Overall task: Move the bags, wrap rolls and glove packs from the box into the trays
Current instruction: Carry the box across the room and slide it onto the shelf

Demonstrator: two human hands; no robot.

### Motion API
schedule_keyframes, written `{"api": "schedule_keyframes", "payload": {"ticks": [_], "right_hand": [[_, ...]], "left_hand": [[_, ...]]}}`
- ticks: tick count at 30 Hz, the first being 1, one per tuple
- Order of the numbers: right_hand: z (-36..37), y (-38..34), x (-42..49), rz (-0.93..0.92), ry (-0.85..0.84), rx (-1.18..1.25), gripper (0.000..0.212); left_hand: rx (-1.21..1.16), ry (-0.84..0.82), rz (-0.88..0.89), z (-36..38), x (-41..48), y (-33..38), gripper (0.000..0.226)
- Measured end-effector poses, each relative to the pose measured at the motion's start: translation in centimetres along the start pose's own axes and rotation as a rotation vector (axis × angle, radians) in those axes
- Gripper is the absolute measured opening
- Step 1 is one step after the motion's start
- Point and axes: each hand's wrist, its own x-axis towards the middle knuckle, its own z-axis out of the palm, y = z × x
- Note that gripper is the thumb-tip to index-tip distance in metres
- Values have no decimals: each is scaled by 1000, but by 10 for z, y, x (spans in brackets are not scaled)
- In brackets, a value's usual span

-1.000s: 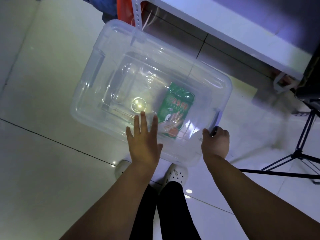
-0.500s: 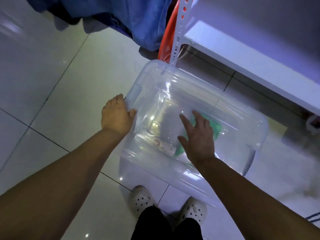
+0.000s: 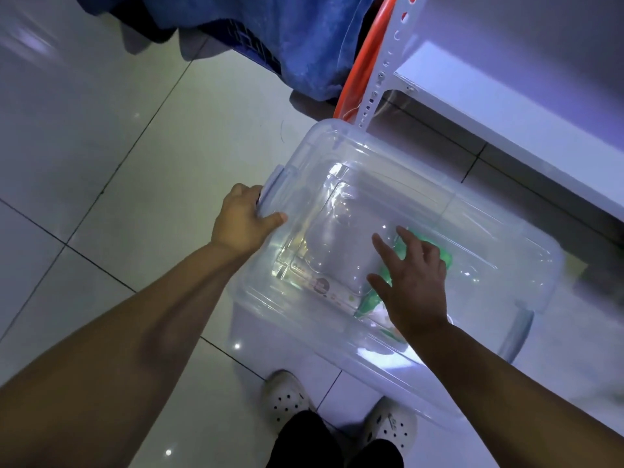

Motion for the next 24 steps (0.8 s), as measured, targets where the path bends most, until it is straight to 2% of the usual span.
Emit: {"api": "schedule_keyframes", "payload": {"ticks": [4,7,12,15,17,19,21,24], "right_hand": [[-4,7,1,-43,-3,28,57],[-9,26,-4,-22,64,76,51],[-18,88,-46,550,235,48,55],[-18,111,-82,680,219,55,66],[-14,123,-95,833,162,213,71],[-15,130,-99,1054,80,536,58],[-20,133,-103,1123,-23,695,39],[-36,135,-114,1075,-44,708,34]], "left_hand": [[141,106,95,6,-6,1,32],[83,110,60,9,-14,2,36],[-16,90,-104,14,-46,-2,31],[19,99,-197,21,-72,-7,36],[-9,101,-245,24,-80,-5,37],[-79,82,-338,25,-80,-1,35],[-118,75,-398,23,-86,6,34],[-121,110,-400,16,-108,20,33]]}}
